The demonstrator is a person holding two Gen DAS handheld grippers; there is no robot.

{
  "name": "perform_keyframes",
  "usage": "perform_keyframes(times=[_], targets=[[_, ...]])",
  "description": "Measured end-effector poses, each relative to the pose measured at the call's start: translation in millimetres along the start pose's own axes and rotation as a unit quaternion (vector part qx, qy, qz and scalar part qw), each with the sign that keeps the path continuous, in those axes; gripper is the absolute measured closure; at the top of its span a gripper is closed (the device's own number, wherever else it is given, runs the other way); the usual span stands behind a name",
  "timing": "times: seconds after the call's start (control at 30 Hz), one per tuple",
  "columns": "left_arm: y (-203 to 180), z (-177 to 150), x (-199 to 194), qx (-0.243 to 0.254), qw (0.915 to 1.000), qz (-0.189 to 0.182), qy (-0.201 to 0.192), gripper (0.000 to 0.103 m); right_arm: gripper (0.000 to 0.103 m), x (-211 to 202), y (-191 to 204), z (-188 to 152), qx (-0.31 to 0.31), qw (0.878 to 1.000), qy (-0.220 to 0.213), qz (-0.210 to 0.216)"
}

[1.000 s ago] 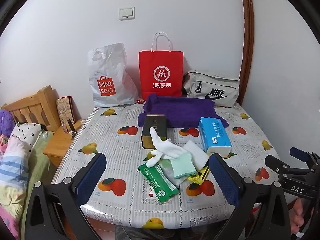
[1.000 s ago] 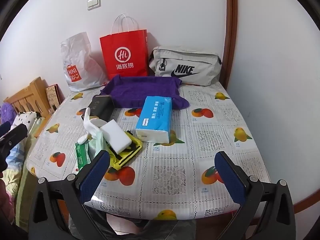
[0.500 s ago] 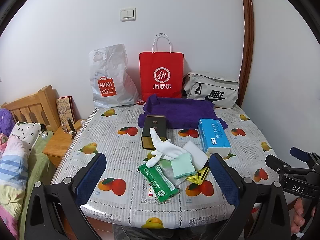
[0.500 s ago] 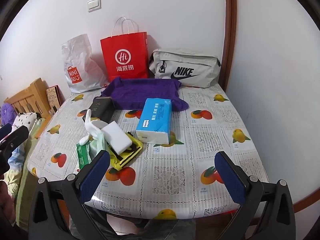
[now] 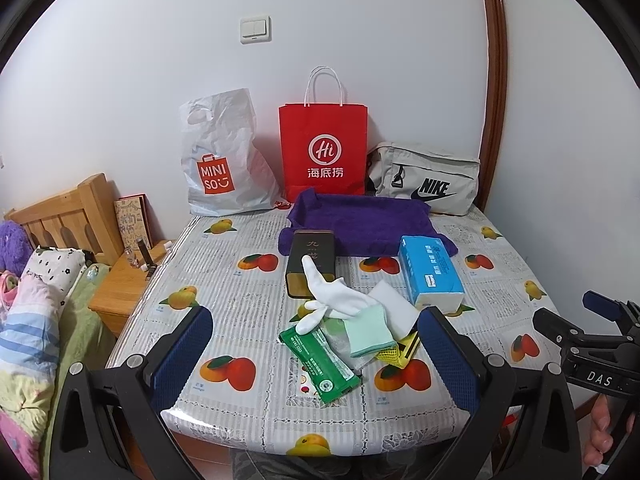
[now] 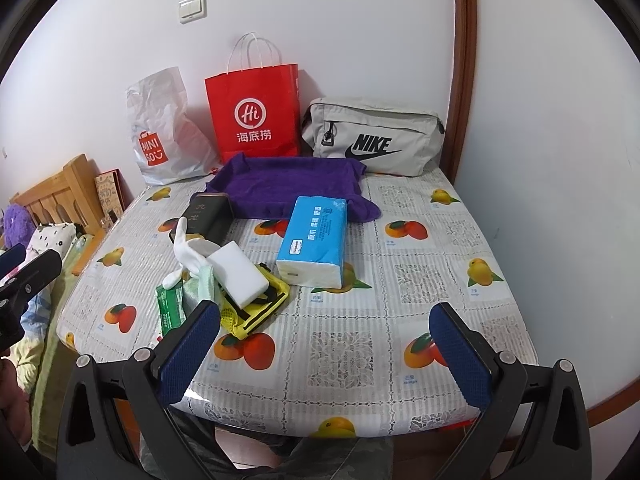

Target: Organize soft objects

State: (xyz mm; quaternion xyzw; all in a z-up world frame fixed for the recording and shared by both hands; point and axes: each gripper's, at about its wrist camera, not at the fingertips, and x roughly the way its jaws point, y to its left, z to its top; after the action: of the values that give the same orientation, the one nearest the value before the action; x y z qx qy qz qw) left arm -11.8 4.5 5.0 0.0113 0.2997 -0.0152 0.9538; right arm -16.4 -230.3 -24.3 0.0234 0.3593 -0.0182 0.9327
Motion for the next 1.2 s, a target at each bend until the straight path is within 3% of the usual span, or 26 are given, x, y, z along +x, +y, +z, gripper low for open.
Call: perform_keyframes(times=[1.2], targets=[[-1.2,-1.0,-0.2,0.0,1.0,-0.001,-0.002,0.0,0.0,-2.8,-0.3,-2.3,0.004,1.0,-0.003,0.002]])
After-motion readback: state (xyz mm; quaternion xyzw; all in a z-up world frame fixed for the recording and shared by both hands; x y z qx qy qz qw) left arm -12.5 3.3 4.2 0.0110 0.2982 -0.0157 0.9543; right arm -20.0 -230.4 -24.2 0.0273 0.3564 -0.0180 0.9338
